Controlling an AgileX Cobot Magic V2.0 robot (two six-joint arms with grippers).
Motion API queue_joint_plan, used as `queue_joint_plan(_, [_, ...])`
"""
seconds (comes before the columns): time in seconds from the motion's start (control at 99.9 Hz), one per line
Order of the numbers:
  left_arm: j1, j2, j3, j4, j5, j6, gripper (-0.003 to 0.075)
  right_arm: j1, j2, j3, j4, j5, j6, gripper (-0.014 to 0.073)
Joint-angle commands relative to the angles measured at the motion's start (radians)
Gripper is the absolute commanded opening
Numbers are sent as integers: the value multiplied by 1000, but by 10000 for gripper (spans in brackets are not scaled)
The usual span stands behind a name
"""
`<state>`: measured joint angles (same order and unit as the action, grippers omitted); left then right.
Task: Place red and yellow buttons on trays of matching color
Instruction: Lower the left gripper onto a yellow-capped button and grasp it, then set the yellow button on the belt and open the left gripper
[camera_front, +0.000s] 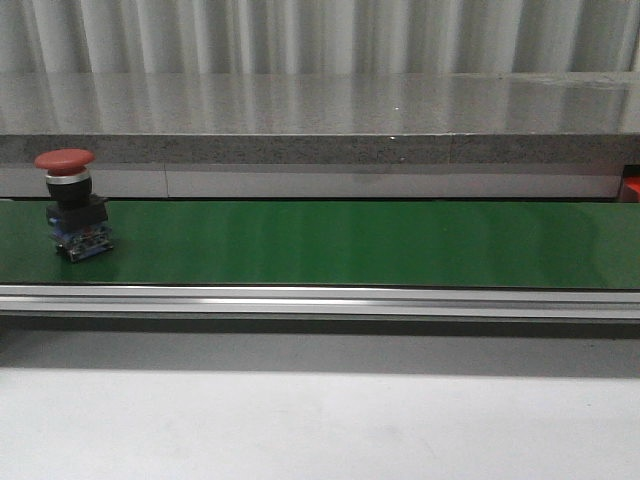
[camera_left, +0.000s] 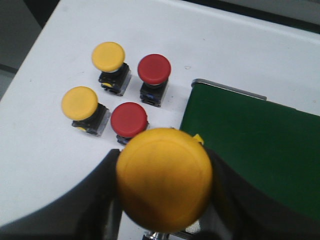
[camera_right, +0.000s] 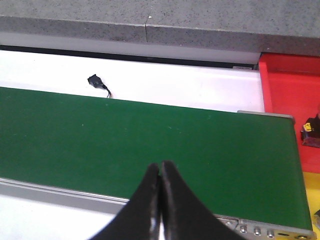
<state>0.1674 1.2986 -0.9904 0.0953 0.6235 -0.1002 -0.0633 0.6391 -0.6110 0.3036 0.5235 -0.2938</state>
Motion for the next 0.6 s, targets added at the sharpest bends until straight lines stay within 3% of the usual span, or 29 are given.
queue_joint_plan(0.0, [-34, 8, -30, 6, -66, -1, -20, 1, -3, -24, 13, -61, -5, -68])
queue_joint_plan(0.32, [-135, 135, -30, 14, -99, -1, -20, 1, -3, -24, 13, -61, -5, -68])
queue_joint_plan(0.591, [-144, 186, -30, 21, -94, 0, -19, 1, -3, -24, 13, -61, -5, -68])
